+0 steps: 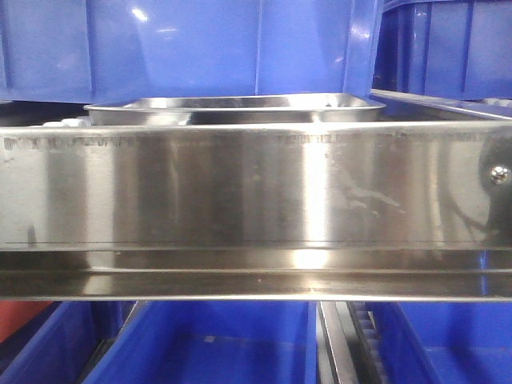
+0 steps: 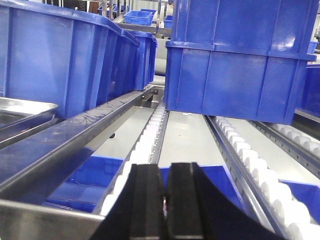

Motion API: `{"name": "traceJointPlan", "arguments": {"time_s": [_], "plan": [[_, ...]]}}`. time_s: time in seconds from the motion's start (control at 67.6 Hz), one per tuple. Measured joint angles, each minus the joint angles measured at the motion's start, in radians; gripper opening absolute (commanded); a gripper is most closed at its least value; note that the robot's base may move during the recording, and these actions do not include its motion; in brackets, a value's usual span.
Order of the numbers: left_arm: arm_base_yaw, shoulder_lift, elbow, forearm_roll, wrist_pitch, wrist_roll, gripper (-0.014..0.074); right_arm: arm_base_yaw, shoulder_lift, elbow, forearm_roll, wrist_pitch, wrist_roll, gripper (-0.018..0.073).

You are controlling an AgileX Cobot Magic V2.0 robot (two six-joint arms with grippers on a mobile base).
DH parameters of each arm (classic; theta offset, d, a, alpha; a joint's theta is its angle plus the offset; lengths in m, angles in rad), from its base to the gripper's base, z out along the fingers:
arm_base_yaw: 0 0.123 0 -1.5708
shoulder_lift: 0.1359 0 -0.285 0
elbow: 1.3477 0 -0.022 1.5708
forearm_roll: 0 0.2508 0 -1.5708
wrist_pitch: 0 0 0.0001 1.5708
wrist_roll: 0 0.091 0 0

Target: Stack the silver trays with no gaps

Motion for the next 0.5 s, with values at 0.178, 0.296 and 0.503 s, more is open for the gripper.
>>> {"name": "traceJointPlan", "arguments": {"time_s": [0.178,0.296,0.503], "plan": [[0.0,0.0,0.0,0.0,0.0,0.0,-0.0007,0.0,0.0,0.0,0.0,0.0,0.0,-0.0022],[0.0,0.0,0.0,0.0,0.0,0.0,-0.0007,0.0,0.0,0.0,0.0,0.0,0.0,-0.0022],[0.0,0.0,0.0,0.0,0.0,0.0,-0.0007,0.0,0.0,0.0,0.0,0.0,0.0,-0.0022]]}}
